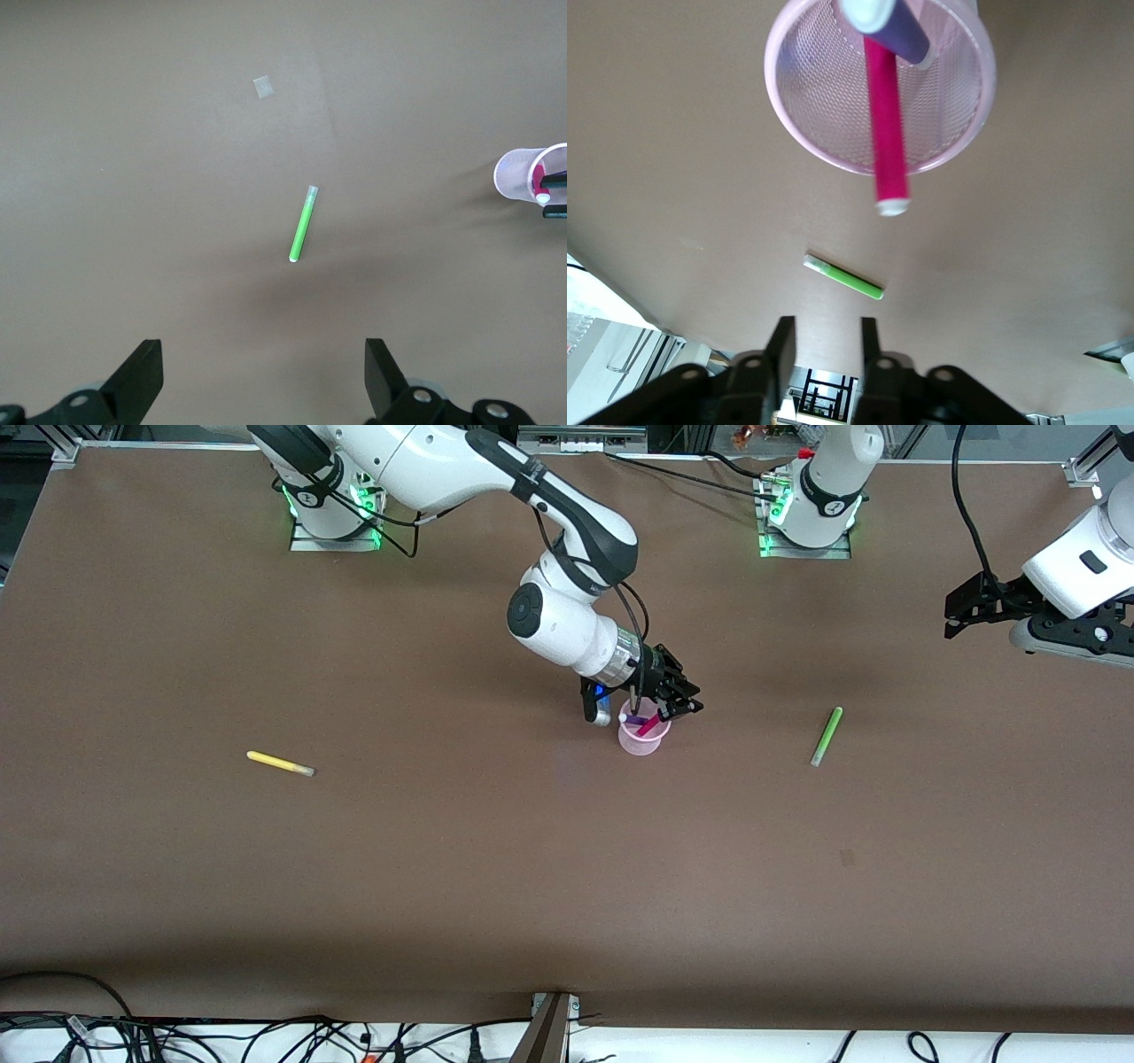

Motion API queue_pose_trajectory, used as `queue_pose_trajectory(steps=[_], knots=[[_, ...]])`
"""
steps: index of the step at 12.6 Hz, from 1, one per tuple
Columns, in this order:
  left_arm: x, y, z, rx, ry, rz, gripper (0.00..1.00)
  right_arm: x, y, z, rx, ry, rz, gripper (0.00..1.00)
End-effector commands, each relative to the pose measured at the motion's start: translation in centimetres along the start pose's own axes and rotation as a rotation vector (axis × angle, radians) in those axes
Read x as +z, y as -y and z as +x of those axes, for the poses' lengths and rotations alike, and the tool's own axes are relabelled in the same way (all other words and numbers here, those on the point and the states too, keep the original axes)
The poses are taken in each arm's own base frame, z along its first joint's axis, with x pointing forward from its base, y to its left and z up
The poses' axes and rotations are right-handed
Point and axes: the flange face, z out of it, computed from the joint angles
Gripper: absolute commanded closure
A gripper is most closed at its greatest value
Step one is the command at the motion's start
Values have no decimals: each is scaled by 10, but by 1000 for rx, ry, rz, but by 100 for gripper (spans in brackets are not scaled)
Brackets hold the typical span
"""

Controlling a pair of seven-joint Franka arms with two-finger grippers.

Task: Organize pens into pink holder with both arms
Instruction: 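Lower the pink marker into the pink cup with the right gripper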

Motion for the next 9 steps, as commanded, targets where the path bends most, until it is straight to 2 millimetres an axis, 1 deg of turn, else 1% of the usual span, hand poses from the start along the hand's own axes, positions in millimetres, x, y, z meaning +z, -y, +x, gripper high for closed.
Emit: queue_pose_trajectory(steps=[1,2,3,4,5,6,7,8,9], knots=[[-4,0,2,1,-4,1,0,0,6,-2,14,21,12,37],[-4,0,2,2,-4,1,0,-1,6,-3,11,23,14,32],[-4,0,2,2,-4,1,0,-6,10,-6,6,25,17,22],[-4,0,3,2,-6,1,0,-11,15,-5,0,25,23,14],[-4,0,2,2,-4,1,0,-16,20,-4,-23,23,9,10],[-4,0,3,2,-6,1,0,-27,29,-1,-56,18,-18,7],[-4,0,2,2,-4,1,0,-43,43,5,-93,5,-55,7],[-4,1,2,-1,-4,1,0,-56,54,13,-121,-14,-95,3],[-4,0,2,1,-4,1,0,-72,63,15,-177,-30,-115,1]])
